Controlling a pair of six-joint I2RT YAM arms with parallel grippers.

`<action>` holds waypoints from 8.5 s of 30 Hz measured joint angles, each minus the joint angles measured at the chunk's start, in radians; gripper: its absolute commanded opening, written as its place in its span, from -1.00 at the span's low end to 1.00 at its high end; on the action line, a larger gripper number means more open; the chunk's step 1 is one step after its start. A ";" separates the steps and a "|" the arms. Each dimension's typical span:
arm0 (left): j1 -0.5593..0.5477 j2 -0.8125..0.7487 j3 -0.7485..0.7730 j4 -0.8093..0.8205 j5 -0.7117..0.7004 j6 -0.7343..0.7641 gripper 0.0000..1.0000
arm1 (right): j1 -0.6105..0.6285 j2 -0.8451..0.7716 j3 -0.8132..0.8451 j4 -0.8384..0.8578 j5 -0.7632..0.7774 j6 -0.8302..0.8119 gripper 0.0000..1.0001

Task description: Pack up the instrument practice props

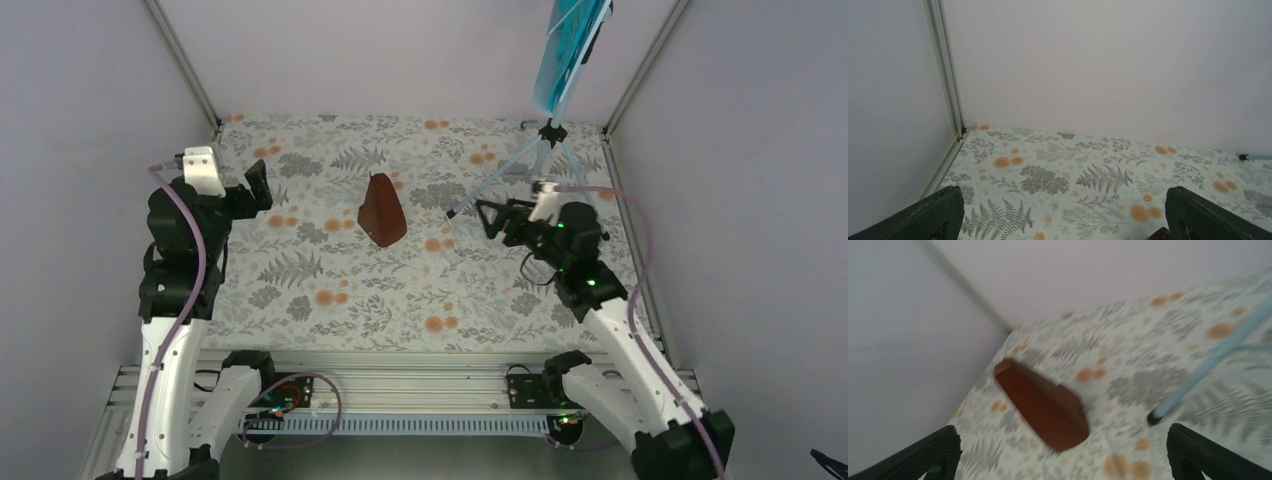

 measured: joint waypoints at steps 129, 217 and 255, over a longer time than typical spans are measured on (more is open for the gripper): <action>0.000 -0.028 -0.224 0.096 -0.009 0.074 1.00 | 0.743 0.629 -0.190 0.295 0.526 0.116 0.99; 0.000 -0.041 -0.224 0.076 -0.014 0.072 1.00 | 0.927 0.649 0.148 0.223 0.830 -0.251 -0.06; 0.000 -0.040 -0.236 0.087 0.023 0.074 1.00 | 0.945 0.701 0.045 0.221 0.873 -0.006 0.99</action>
